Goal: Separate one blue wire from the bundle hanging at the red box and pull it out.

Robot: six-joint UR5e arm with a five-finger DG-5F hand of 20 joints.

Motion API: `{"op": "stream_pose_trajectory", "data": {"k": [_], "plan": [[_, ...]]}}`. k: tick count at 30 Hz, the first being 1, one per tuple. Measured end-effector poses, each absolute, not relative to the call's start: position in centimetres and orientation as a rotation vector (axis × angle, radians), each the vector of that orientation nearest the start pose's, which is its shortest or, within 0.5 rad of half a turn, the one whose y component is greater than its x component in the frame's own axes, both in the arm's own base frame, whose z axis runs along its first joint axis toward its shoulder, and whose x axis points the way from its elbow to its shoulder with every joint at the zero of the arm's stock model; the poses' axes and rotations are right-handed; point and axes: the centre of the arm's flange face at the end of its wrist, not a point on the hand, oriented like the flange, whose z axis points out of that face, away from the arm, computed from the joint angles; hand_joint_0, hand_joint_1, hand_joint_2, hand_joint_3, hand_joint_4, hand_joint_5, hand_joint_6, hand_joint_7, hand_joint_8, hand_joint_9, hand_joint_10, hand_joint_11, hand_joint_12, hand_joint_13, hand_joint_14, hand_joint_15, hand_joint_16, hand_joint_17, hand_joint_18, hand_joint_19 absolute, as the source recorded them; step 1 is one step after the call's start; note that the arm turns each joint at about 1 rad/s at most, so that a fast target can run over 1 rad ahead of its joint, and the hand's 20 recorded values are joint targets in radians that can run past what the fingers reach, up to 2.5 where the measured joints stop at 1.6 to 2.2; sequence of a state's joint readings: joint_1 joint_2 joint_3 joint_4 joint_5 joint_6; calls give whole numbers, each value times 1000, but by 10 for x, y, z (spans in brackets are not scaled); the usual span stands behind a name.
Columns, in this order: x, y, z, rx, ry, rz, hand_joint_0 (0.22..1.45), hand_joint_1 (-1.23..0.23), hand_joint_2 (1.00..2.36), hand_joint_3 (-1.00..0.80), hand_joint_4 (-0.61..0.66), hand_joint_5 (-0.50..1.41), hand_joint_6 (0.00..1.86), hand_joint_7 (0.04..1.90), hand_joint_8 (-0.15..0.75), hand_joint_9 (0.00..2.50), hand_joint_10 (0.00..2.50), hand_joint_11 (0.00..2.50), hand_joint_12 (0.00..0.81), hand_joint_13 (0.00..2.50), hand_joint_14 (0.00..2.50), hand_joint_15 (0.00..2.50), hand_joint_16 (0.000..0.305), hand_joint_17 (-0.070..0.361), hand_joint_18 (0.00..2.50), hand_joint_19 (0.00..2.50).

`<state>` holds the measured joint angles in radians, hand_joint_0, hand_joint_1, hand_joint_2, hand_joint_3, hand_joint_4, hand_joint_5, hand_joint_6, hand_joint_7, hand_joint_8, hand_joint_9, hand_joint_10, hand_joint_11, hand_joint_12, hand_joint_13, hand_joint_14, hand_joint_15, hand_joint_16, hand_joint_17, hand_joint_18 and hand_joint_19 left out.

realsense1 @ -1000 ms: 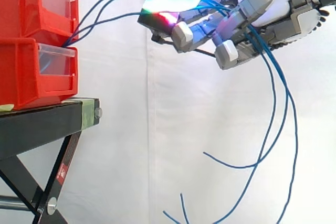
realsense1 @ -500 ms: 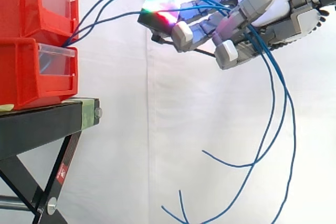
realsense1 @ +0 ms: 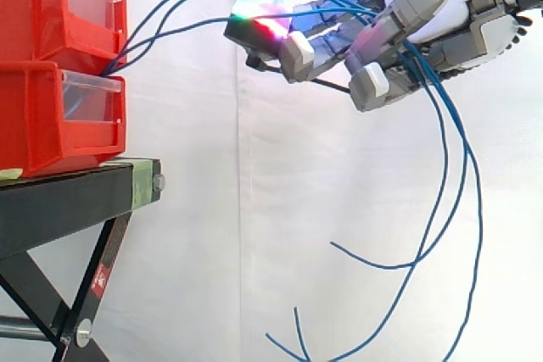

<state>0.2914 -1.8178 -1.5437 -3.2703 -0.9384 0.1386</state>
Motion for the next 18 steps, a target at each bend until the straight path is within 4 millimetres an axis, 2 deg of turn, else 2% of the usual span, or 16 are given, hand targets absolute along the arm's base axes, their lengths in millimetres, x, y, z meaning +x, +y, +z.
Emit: {"op": "stream_pose_trajectory", "data": {"k": [2, 7, 18], "plan": [[561, -32, 368, 1547, 1144, 774, 575, -692, 1000, -500, 60, -230, 807, 1145, 274, 824, 11, 1498, 312, 1117, 2500, 339, 49, 111, 949, 1211], [561, -32, 368, 1547, 1145, 774, 685, -825, 1000, -497, 47, -239, 814, 1141, 253, 741, 11, 1530, 321, 1085, 2500, 392, 49, 110, 913, 1208], [561, -32, 368, 1547, 1145, 774, 736, -920, 1000, -500, 26, -248, 805, 1150, 240, 652, 11, 1524, 314, 1029, 2500, 421, 48, 109, 865, 1177]]}}
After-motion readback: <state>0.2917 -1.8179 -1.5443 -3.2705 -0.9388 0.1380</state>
